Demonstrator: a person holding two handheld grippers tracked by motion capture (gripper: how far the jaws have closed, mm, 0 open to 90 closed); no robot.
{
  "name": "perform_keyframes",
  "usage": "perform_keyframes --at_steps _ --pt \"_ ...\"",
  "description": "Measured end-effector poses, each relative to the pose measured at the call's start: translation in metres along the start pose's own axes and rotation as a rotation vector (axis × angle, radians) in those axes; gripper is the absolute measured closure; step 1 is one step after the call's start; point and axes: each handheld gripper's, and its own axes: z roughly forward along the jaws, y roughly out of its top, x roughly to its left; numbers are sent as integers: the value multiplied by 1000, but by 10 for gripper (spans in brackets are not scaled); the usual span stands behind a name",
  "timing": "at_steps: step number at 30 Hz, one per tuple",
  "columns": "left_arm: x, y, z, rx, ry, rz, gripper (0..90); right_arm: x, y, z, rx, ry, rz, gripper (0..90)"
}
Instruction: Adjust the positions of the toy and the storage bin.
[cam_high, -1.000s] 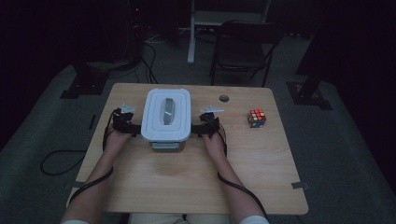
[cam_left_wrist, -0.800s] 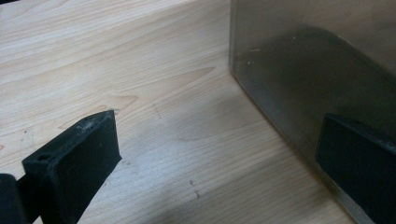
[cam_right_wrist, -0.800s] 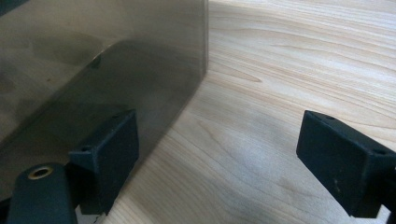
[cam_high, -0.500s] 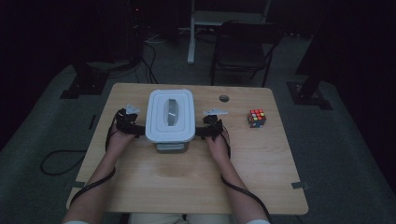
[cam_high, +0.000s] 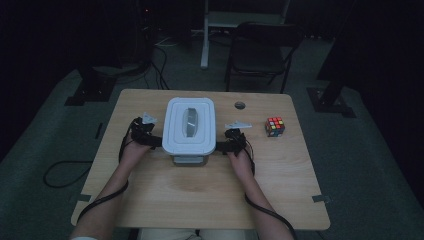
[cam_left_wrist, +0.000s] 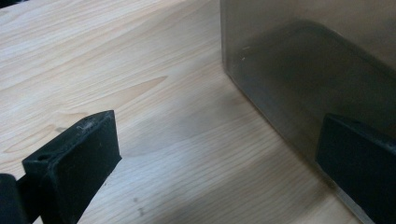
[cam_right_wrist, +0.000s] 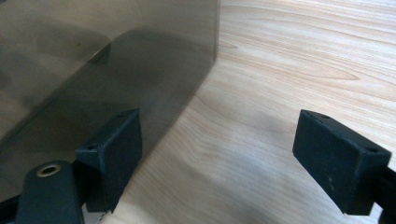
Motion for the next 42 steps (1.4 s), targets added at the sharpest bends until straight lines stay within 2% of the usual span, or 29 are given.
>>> perform_keyframes --at_steps 5,18,23,29,33,37,42 --pt "-12 2 3 0 -22 15 5 -6 -6 -10 -5 -8 6 157" --pt "-47 11 12 13 -97 80 5 -35 -26 -40 -18 -19 63 156" --pt "-55 13 16 14 -101 88 5 -39 -30 -48 -17 -23 61 156" --pt "-58 14 19 14 -107 88 5 -46 -33 -52 -17 -12 84 155" --pt "-56 14 20 17 -120 82 5 -48 -33 -51 -12 -8 85 135" --pt "-50 16 21 15 -130 49 5 -51 -32 -47 7 -25 80 134" --pt "-41 23 24 12 -91 24 4 -57 -26 -40 20 -53 80 134"
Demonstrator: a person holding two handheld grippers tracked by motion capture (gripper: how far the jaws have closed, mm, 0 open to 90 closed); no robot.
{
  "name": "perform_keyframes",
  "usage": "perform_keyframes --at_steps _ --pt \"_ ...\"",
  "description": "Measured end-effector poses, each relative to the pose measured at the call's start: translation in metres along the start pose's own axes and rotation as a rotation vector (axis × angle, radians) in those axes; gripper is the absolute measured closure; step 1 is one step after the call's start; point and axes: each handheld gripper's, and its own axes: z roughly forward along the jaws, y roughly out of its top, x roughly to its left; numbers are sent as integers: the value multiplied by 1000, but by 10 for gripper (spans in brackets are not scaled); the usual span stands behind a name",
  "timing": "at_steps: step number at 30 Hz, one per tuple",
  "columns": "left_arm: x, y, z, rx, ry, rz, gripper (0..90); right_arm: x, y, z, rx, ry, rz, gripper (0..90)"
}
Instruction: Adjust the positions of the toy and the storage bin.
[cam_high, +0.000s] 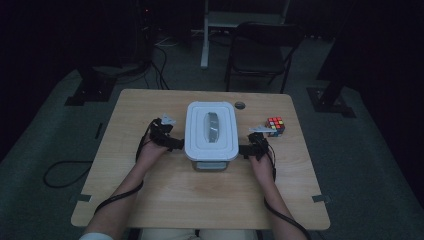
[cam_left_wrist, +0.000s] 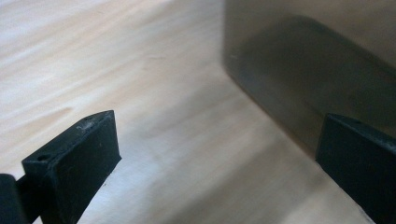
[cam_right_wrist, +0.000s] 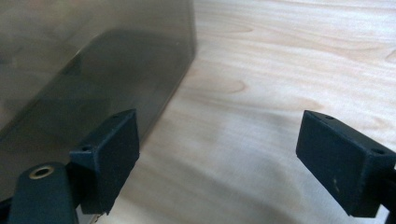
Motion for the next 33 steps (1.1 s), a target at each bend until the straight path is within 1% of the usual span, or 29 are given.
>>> perform_keyframes --at_steps 2,3,4,5,7,8,9,11,12,13,14,15,16,18,21,23,24,25,27,28,33 --pt "4 3 1 -13 15 -17 4 -3 4 4 -4 -14 2 134" --pt "5 4 1 -29 12 -21 4 -6 9 7 -2 -22 10 134" --pt "7 6 2 -25 24 -21 4 -6 9 7 -2 -22 10 134" --pt "7 8 3 -24 35 -20 4 -8 14 9 -8 -26 19 133" --pt "8 12 6 -30 30 -19 4 -10 17 9 -12 -32 23 134" --pt "8 13 9 -26 33 -12 4 -11 20 10 -21 -34 26 133" --pt "7 14 10 -28 30 -7 4 -13 26 12 -25 -36 36 131" --pt "6 16 12 -25 21 -7 4 -14 27 13 -29 -34 40 131" --pt "4 17 14 -21 22 2 5 -15 30 15 -31 -24 46 131" --pt "4 17 14 -21 22 2 4 -15 30 15 -31 -24 46 131" --pt "3 17 15 -22 20 1 4 -13 31 16 -34 -10 42 128" --pt "2 17 15 -20 13 0 4 -11 31 16 -32 1 38 135" --pt "2 17 15 -13 16 3 5 -10 30 16 -36 -9 31 135" --pt "0 17 15 -12 16 7 5 -10 30 15 -37 -9 29 137" --pt "-4 15 14 2 -4 16 5 -12 26 12 -38 18 38 148" --pt "-4 15 14 2 -4 16 5 -12 26 11 -43 19 36 148" --pt "-7 15 12 7 -6 27 5 -12 26 11 -43 19 36 153" --pt "-9 15 11 10 -5 28 5 -9 24 6 -43 9 16 172" --pt "-13 14 8 13 -8 41 5 -8 24 4 -42 5 14 175" --pt "-15 13 6 14 -8 47 5 -6 22 0 -41 2 5 175" --pt "-23 8 -1 20 -22 66 5 -5 15 -7 -39 14 2 175"
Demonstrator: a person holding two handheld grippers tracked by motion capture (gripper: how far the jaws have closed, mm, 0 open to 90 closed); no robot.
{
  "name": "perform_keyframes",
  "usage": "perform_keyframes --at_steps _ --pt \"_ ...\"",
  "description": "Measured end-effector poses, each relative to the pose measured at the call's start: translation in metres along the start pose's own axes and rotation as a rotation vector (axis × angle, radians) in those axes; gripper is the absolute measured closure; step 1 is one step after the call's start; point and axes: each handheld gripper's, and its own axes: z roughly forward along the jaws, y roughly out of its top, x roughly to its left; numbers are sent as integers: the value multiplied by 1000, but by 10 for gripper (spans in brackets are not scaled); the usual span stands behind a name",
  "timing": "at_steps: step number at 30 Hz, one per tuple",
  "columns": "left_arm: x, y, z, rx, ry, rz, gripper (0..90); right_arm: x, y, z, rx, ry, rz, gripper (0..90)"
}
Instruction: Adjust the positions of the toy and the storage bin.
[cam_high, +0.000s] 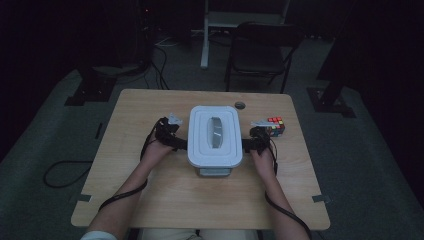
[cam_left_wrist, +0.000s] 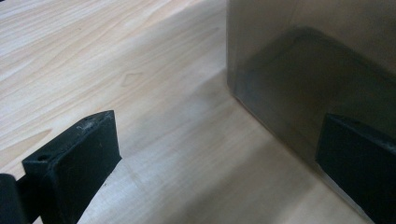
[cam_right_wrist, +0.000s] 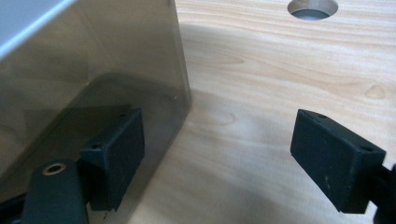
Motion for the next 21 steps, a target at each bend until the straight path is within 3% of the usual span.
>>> perform_keyframes --at_steps 7,21 --pt "-16 -7 -10 0 5 28 5 7 -12 -17 -10 6 -15 176" --pt "-39 -23 -27 1 -24 55 5 21 -38 -51 -32 34 -23 184"
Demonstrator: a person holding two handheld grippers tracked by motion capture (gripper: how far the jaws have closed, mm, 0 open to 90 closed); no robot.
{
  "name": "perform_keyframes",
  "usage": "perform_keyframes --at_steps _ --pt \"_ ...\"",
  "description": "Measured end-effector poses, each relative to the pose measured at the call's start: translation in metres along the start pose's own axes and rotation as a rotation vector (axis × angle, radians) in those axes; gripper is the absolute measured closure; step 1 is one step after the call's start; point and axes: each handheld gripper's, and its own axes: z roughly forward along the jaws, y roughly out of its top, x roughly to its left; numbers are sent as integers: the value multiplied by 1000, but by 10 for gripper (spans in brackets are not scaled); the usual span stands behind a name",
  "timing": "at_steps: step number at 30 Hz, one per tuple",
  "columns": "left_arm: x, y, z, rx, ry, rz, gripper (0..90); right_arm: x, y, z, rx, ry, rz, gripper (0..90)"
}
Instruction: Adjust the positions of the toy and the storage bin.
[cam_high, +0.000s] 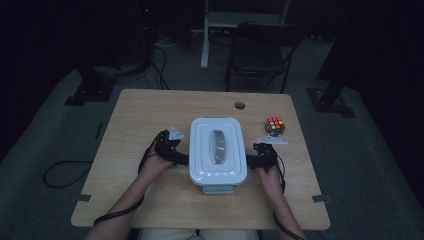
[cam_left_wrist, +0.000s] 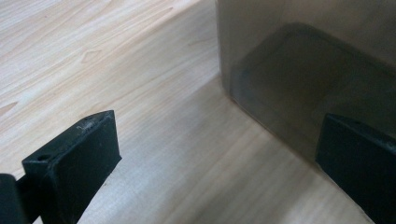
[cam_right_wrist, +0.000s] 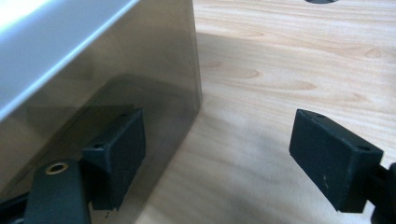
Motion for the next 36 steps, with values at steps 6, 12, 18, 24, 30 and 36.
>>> perform_keyframes --at_steps 6,12,18,24,30,36 --pt "-8 -2 -5 11 -4 24 5 7 -11 -14 -12 10 6 185" --pt "-16 -9 -10 -6 -13 18 5 10 -20 -23 -18 24 21 185" --pt "-20 -17 -15 -13 -45 6 5 9 -24 -26 -23 34 27 183" --pt "-18 -30 -8 -11 -108 -3 4 3 -27 -20 5 10 10 134" --pt "-9 -39 -7 -5 -124 5 5 -16 -20 -14 -21 -41 38 134" --pt "-2 -49 -17 -41 -137 30 5 -36 -9 -13 -39 -90 29 134"
